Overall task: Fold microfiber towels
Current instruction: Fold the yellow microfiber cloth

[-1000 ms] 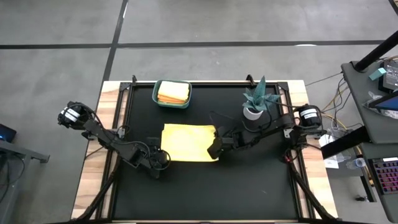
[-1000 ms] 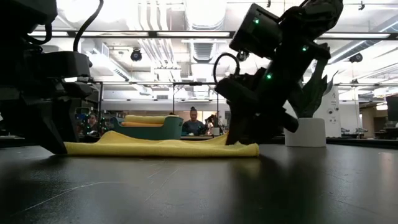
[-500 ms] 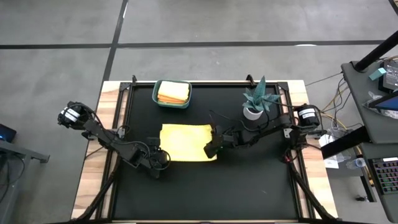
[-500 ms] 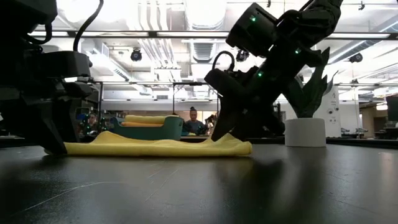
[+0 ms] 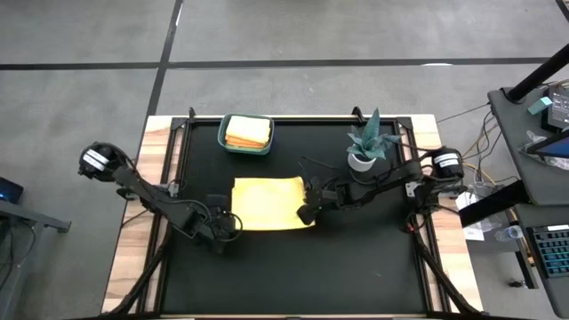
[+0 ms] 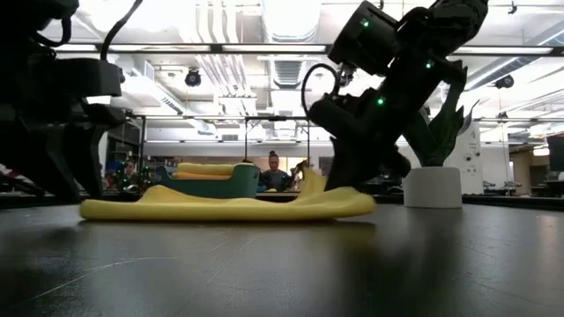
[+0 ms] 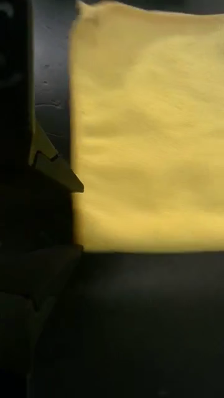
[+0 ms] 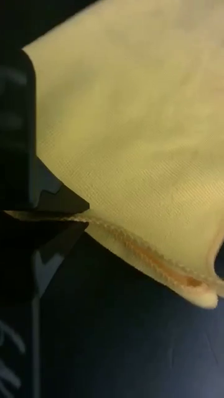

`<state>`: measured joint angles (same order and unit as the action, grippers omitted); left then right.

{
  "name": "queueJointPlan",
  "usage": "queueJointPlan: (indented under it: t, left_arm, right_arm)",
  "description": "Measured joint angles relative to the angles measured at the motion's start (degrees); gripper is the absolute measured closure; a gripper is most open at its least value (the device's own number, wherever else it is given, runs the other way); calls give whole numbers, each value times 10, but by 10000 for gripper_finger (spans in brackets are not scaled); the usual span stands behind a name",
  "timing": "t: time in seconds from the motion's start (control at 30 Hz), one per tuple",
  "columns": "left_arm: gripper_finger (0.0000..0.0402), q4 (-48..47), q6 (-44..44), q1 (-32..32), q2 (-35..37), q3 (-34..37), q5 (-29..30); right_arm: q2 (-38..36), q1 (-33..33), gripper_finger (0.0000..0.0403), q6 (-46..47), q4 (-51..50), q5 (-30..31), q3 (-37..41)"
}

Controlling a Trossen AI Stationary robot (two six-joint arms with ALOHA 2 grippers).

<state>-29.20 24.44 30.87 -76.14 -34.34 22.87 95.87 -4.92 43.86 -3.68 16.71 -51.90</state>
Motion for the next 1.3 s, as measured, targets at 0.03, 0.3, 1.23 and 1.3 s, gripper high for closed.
queueJointPlan:
  t: [0.03,0.3,1.23,1.3]
  left_arm:
    - [269,-2,-4,0,5,4,0]
    - [269,77,-11,-3,1,61,34]
    - [269,416,-112,-51,-70,143,65]
    - [269,422,-115,-51,-74,144,65]
  right_arm:
    - [-6,1,394,-1,-13,3,0]
    - [-74,6,394,3,-124,14,0]
    - [88,22,394,26,2,-47,-194]
    - [110,22,394,25,1,-47,-216]
